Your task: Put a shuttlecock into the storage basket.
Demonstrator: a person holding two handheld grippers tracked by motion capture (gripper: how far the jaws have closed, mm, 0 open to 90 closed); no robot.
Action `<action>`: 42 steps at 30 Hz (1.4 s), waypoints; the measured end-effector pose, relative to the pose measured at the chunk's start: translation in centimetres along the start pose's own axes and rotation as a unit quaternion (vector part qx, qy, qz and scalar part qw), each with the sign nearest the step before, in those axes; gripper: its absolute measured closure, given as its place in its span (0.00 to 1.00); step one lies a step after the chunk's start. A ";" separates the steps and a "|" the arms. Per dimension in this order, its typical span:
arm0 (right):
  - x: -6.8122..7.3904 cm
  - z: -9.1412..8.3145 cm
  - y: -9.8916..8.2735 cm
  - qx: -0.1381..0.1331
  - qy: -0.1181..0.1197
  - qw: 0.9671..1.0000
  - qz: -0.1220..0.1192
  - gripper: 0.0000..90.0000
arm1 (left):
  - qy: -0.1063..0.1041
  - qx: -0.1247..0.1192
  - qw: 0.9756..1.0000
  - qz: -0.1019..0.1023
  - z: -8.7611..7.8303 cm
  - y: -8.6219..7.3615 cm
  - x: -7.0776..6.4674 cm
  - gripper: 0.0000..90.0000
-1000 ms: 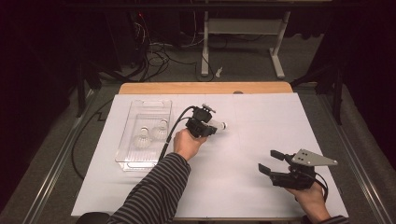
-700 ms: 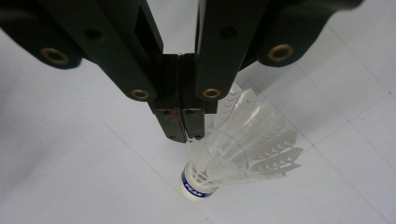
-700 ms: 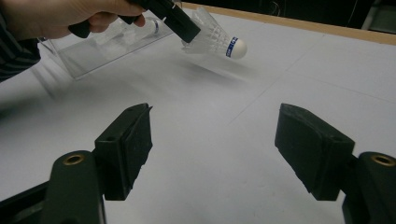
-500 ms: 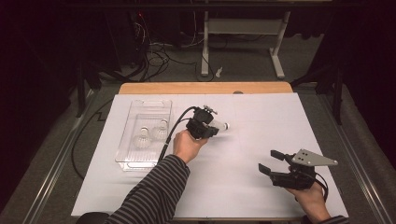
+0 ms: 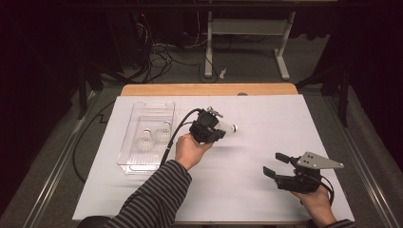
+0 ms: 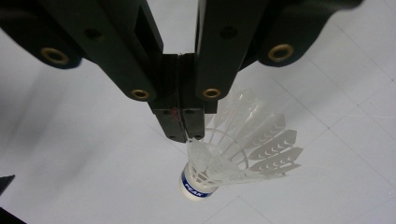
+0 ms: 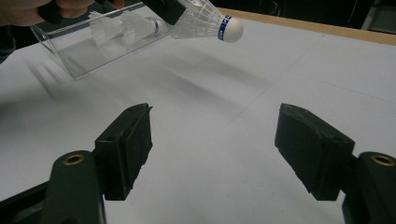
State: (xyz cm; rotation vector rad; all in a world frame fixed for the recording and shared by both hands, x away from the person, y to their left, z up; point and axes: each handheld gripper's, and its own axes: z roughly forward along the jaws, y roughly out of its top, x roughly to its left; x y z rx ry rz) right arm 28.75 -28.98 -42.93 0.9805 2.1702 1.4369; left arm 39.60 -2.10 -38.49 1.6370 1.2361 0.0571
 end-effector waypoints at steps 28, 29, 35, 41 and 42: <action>0.0 0.0 0.0 0.000 -0.001 1.000 0.000 0.31 | -0.014 -0.014 1.000 0.013 -3.8 -0.5 -0.6 1.00; 0.0 0.0 0.0 0.000 -0.001 1.000 0.000 0.31 | -0.015 -0.014 1.000 0.014 -4.0 -0.6 -0.7 1.00; 0.0 0.0 0.0 0.000 -0.001 1.000 0.001 0.31 | -0.015 -0.018 1.000 0.016 -4.8 -0.7 -0.7 1.00; 0.0 0.0 0.0 0.000 -0.001 1.000 0.000 0.31 | -0.019 -0.022 0.999 0.015 -5.3 -0.8 -0.8 1.00; 0.0 0.0 0.0 0.000 -0.001 1.000 0.000 0.31 | -0.020 -0.020 0.999 0.019 -5.4 -0.8 -0.8 1.00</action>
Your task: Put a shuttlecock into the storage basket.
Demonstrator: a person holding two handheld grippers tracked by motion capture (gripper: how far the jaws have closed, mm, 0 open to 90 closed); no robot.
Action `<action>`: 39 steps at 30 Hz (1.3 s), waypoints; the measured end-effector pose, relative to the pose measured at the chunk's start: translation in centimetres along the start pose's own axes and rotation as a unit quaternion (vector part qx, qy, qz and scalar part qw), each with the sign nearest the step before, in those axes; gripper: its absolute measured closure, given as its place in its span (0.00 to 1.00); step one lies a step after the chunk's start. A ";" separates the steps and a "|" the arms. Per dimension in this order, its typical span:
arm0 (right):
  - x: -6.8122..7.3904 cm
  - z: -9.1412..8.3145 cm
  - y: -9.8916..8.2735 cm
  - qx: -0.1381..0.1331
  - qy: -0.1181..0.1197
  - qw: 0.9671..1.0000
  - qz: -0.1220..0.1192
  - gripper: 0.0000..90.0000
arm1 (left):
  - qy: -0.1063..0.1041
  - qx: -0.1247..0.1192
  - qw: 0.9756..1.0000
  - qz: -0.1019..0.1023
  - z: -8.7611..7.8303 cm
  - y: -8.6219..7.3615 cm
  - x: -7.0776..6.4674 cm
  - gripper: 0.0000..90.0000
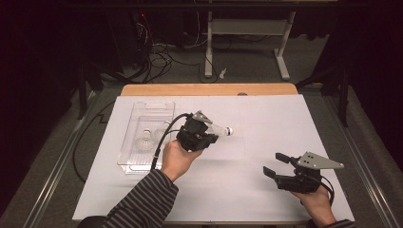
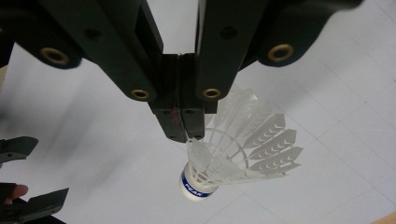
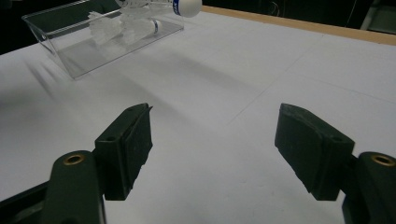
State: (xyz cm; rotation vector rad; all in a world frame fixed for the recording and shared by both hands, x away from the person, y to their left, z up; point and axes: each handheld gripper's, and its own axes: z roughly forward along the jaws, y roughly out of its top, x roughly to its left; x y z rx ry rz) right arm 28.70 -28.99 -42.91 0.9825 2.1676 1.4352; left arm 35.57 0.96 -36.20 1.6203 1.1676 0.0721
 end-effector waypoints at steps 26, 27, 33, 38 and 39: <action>0.0 0.0 0.0 -0.001 0.000 1.000 -0.001 0.31 | 0.001 -0.014 1.000 -0.010 -2.2 -0.4 0.6 1.00; 0.0 0.0 0.0 -0.001 0.000 1.000 0.000 0.31 | 0.000 -0.014 1.000 -0.007 -2.3 -0.4 0.7 1.00; 0.0 0.0 0.0 -0.001 0.000 1.000 0.000 0.31 | 0.004 -0.022 1.000 -0.011 -2.7 -0.2 0.9 1.00; 0.0 0.0 0.0 -0.002 -0.001 1.000 0.000 0.31 | 0.006 -0.026 1.000 -0.013 -3.1 -0.1 1.2 1.00; 0.0 0.0 0.0 -0.002 -0.001 1.000 0.001 0.31 | 0.006 -0.028 0.999 -0.015 -3.2 0.0 1.2 1.00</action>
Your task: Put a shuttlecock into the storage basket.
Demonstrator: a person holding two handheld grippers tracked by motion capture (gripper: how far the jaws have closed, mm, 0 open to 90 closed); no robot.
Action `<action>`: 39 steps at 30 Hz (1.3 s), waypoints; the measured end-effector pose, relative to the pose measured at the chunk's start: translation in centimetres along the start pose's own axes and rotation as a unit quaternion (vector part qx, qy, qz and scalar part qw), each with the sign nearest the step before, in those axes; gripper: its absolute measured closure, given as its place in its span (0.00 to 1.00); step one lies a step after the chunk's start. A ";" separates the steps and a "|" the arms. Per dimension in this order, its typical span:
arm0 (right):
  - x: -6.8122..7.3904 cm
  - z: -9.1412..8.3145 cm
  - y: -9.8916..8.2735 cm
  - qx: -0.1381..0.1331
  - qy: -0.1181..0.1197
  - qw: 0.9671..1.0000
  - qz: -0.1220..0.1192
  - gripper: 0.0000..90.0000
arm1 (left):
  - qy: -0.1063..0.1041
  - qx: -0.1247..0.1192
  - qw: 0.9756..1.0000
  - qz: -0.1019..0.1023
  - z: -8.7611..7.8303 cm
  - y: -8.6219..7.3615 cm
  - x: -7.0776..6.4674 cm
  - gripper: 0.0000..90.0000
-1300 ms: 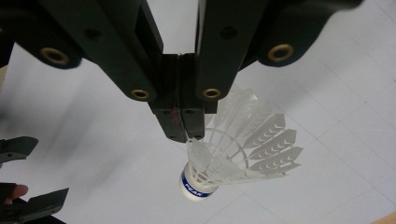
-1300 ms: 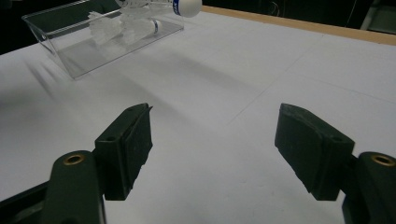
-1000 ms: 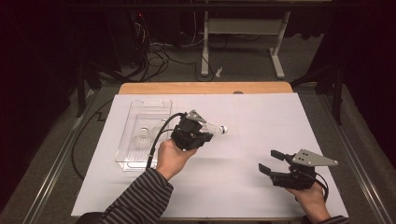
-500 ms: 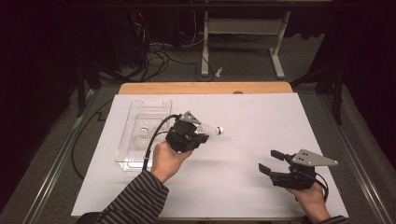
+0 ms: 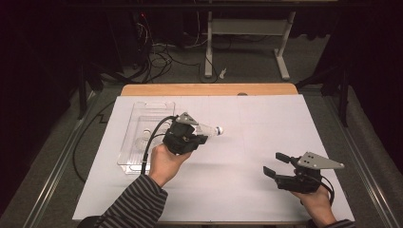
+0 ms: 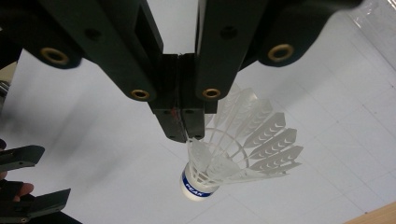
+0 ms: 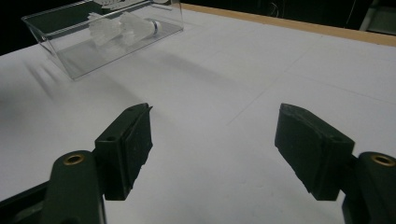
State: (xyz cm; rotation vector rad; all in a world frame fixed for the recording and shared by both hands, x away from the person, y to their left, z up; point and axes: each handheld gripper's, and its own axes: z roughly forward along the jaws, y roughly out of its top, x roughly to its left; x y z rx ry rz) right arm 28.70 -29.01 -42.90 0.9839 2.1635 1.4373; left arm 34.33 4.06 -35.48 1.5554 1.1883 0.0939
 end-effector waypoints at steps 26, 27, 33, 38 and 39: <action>0.0 0.0 0.0 -0.001 -0.004 1.000 0.000 0.31 | 0.009 -0.018 1.000 -0.022 -1.9 0.7 1.7 1.00; -0.1 0.0 0.0 -0.001 -0.004 1.000 0.001 0.31 | 0.008 -0.019 1.000 -0.023 -1.9 0.7 1.7 1.00; 0.0 0.0 0.0 -0.001 -0.004 1.000 0.001 0.31 | 0.010 -0.024 0.999 -0.023 -2.5 0.9 1.9 1.00; 0.0 0.0 0.0 -0.001 -0.003 1.000 0.000 0.31 | 0.013 -0.028 0.999 -0.025 -2.8 1.0 2.1 1.00; 0.0 0.0 0.0 -0.001 -0.004 1.000 0.001 0.31 | 0.013 -0.029 0.999 -0.026 -2.9 1.0 2.1 1.00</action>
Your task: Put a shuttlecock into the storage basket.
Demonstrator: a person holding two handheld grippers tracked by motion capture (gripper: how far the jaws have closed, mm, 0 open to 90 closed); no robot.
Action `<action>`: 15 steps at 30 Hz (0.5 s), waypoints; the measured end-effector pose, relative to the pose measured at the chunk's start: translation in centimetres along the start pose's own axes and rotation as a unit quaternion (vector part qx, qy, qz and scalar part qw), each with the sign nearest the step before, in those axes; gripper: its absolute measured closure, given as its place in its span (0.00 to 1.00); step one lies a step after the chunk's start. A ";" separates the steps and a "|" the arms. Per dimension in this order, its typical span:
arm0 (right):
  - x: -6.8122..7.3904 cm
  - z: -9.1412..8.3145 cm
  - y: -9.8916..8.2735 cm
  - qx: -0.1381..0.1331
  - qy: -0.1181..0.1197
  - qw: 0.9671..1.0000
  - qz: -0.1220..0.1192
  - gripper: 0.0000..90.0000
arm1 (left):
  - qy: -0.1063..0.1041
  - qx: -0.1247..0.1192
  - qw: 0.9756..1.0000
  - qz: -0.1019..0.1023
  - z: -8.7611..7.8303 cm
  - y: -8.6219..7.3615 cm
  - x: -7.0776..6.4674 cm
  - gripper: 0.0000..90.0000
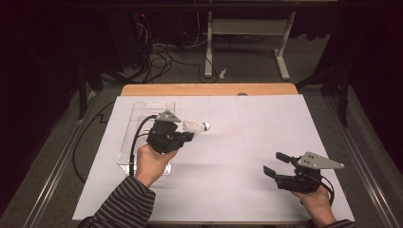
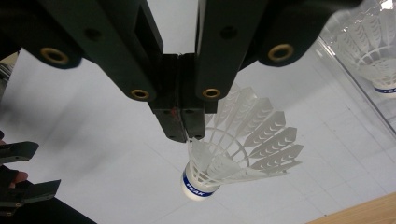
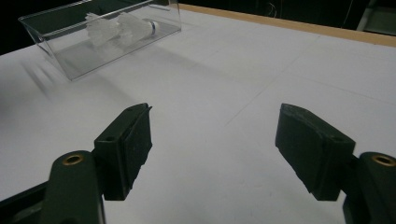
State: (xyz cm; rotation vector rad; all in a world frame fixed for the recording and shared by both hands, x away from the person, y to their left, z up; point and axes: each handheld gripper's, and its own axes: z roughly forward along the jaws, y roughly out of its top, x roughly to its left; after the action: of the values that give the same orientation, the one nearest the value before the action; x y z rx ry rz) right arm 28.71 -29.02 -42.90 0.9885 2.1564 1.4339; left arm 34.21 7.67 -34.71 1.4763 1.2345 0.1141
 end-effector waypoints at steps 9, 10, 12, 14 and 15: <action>0.0 0.0 0.0 0.000 -0.001 1.000 0.000 0.31 | 0.005 -0.006 1.000 -0.001 -0.6 0.2 0.5 1.00; 0.0 0.0 0.0 0.000 -0.001 1.000 0.000 0.31 | 0.005 -0.008 1.000 -0.002 -0.7 0.2 0.6 1.00; 0.0 0.0 0.0 0.000 0.000 1.000 -0.001 0.31 | 0.006 -0.011 1.000 -0.004 -0.8 0.3 0.7 1.00; 0.0 0.0 0.0 0.000 0.000 1.000 -0.001 0.31 | 0.007 -0.014 1.000 -0.009 -0.9 0.3 0.9 1.00; 0.0 0.0 0.0 0.000 0.000 1.000 0.000 0.31 | 0.008 -0.013 1.000 -0.007 -1.0 0.3 1.0 1.00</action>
State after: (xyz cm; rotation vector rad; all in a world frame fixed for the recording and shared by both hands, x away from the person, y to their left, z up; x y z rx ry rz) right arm 28.72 -29.04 -42.90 0.9874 2.1553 1.4339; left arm 34.19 9.11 -34.68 1.4457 1.2513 0.1324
